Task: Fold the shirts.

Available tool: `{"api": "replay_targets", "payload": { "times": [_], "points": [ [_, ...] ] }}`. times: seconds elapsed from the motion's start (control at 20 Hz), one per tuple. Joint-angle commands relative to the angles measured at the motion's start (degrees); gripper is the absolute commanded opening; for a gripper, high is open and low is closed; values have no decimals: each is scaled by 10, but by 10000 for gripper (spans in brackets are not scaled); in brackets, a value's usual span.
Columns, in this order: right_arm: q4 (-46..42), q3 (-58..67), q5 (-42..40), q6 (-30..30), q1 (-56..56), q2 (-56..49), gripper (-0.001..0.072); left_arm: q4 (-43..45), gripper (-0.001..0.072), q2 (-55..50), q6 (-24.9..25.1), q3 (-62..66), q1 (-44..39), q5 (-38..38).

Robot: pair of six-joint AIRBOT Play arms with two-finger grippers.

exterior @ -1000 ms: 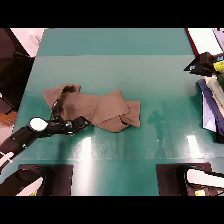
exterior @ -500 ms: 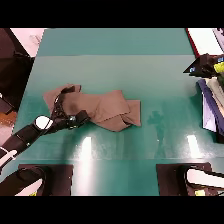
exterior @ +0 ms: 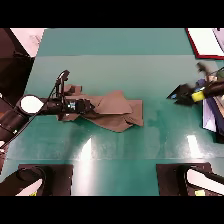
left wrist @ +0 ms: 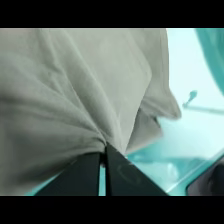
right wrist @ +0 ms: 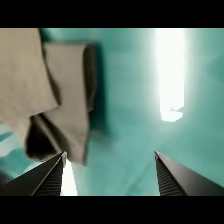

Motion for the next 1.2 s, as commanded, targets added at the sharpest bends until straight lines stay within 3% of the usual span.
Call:
{"api": "replay_targets", "payload": {
  "times": [0.0, 0.25, 0.45, 0.55, 0.8, 0.95, 1.15],
  "points": [
    [101, -120, -95, -40, 70, -21, 618, 34, 26, 1, 5, 23, 0, -28],
    [143, -132, -129, -55, 183, -85, 567, 35, 26, 1, 5, 23, 0, -28],
    [143, -133, -117, -55, 196, -90, 392, 40, 26, 1, 5, 24, 0, -27],
    [142, -133, -108, -74, 191, -88, 29, 58, 26, 1, 2, 39, 0, -27],
    [141, -93, -96, -82, 86, 31, 15, 78, 25, 1, 17, 202, 94, -103],
    [142, 6, -97, -77, -13, 116, 14, 79, 26, 1, 44, 350, 154, -166],
    [142, 175, -94, -76, -102, 168, 14, 80, 26, 1, 61, 512, 165, -172]
  ]
}}
